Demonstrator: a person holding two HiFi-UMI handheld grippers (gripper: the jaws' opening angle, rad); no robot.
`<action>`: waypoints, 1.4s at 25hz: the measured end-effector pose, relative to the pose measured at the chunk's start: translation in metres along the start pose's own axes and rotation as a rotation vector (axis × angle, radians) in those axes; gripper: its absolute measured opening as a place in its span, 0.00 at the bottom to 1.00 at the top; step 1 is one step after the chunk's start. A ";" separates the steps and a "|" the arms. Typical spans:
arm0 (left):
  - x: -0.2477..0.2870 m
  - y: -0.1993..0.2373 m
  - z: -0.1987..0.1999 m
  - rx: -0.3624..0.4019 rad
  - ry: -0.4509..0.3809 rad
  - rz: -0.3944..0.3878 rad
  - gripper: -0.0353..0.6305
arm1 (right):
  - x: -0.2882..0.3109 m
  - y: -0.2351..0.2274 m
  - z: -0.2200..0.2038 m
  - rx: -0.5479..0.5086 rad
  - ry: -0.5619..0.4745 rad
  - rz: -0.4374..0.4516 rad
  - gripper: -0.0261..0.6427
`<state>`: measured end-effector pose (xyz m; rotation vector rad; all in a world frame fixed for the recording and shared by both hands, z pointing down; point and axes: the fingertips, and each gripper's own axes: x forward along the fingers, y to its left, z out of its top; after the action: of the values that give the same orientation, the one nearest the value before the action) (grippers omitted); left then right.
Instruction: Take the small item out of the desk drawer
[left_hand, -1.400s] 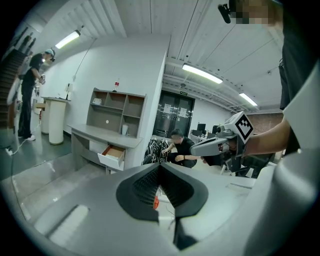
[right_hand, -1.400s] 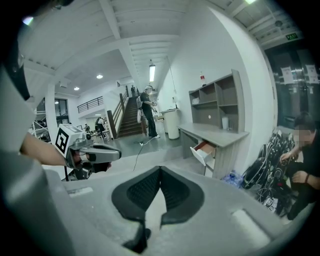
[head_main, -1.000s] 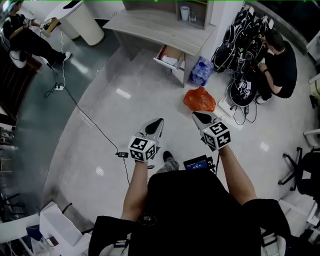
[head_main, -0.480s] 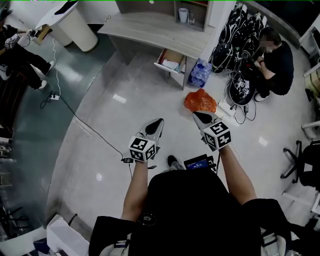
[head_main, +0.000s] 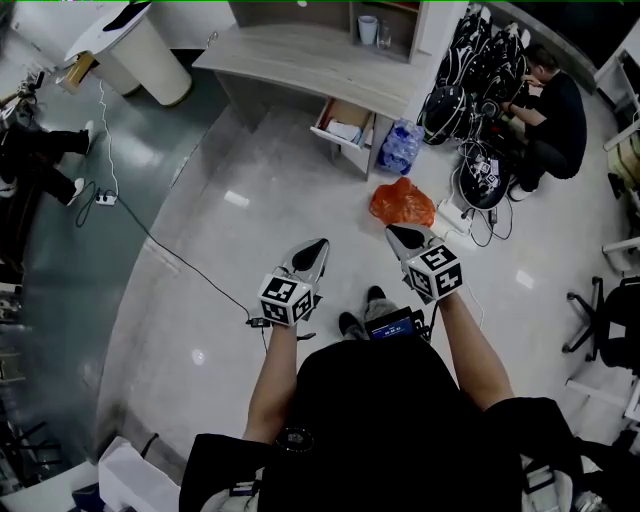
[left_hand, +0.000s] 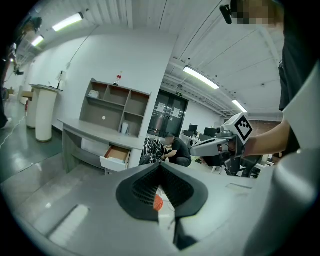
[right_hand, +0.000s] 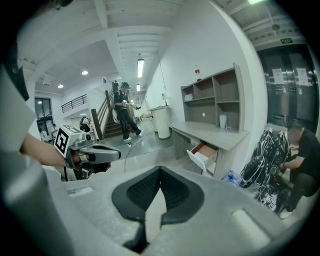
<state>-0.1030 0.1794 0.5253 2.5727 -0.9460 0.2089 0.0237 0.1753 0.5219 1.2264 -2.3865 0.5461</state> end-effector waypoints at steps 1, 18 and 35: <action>0.001 0.002 0.000 -0.003 0.002 0.001 0.06 | 0.002 0.000 0.000 0.003 0.003 0.002 0.03; 0.062 0.053 0.019 -0.004 0.046 -0.002 0.06 | 0.063 -0.053 0.039 0.003 -0.034 0.046 0.03; 0.159 0.106 0.065 0.000 0.074 0.002 0.06 | 0.124 -0.141 0.074 0.040 -0.011 0.087 0.04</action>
<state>-0.0503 -0.0150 0.5415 2.5460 -0.9216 0.3021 0.0616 -0.0215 0.5453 1.1493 -2.4587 0.6180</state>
